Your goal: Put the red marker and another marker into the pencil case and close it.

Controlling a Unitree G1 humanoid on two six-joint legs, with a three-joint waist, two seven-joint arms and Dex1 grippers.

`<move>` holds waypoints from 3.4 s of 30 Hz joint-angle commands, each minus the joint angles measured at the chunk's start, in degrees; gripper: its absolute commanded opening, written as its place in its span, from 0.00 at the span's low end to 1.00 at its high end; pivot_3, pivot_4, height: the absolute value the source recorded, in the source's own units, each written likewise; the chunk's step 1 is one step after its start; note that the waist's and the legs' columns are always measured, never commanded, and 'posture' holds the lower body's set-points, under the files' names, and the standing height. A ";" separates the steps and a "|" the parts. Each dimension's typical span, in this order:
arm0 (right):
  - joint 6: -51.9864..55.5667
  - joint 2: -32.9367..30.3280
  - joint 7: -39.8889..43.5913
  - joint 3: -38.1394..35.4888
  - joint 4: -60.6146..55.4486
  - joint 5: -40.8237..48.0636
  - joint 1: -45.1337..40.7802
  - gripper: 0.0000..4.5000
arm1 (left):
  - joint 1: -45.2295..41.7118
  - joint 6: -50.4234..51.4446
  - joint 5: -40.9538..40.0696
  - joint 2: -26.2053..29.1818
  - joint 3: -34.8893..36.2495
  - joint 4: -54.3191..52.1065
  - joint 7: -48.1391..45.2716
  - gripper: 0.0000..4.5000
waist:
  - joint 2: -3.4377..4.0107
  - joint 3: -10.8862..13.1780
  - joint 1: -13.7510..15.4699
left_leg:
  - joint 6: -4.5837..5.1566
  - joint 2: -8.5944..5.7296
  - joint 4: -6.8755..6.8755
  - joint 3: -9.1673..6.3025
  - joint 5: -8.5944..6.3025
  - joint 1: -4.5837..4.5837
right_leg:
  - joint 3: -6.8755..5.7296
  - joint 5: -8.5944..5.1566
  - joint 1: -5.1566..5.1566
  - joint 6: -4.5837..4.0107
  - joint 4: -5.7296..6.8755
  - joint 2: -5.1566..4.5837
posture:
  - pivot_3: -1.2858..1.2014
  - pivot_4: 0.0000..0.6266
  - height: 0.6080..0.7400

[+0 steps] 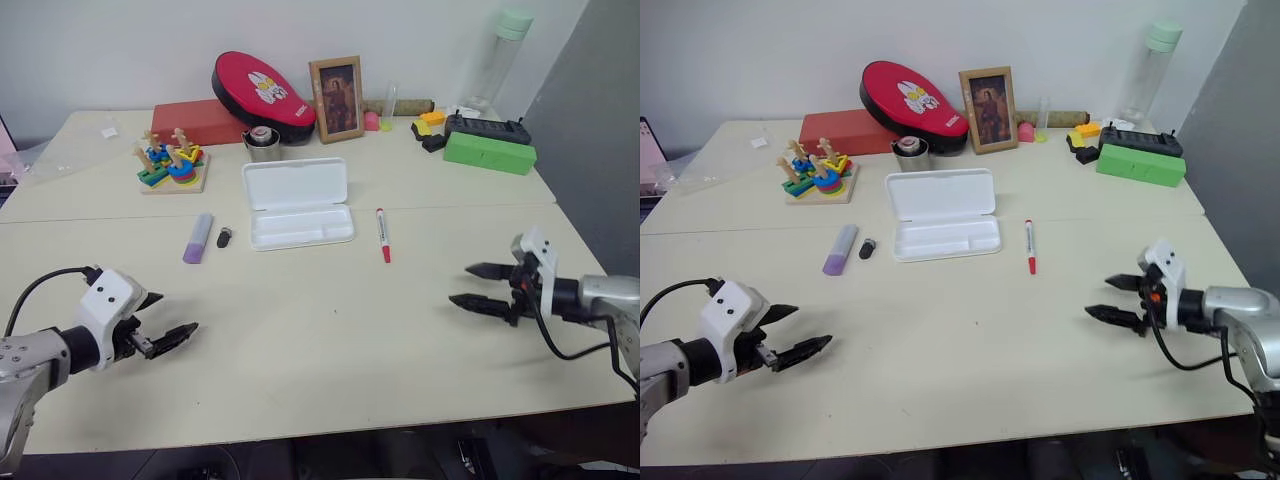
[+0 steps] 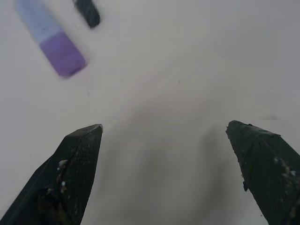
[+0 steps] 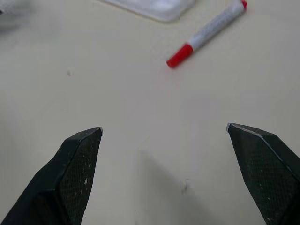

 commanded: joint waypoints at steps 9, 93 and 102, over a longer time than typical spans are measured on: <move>-17.05 20.94 -0.14 19.96 30.46 -18.46 -28.56 0.99 | -17.68 -2.95 -0.71 -17.83 -13.49 -3.73 10.03 1.00 | -0.01 0.00 -0.12 | -0.01 -0.03 0.17 -0.22 0.01 -0.17 | -0.09 0.50 0.02 0.15 0.07 0.06 | 0.52 0.24 1.00; -20.20 27.88 11.79 23.79 12.01 -33.80 -19.16 0.10 | -11.74 3.03 -9.62 -13.48 -9.65 -15.24 10.47 1.00 | 0.59 0.42 -1.25 | -0.03 -0.16 0.88 -1.93 0.03 -0.34 | -1.54 0.13 0.60 -0.05 0.83 0.08 | 0.52 0.24 1.00; -0.11 20.16 8.27 7.38 -5.07 -18.02 -17.62 0.46 | -15.37 4.87 -11.18 -13.46 -13.15 -16.43 9.27 1.00 | 0.58 0.45 -0.80 | -0.03 -0.18 0.88 -1.95 0.03 -0.37 | -1.55 0.13 0.62 -0.06 0.81 0.06 | 0.52 0.24 1.00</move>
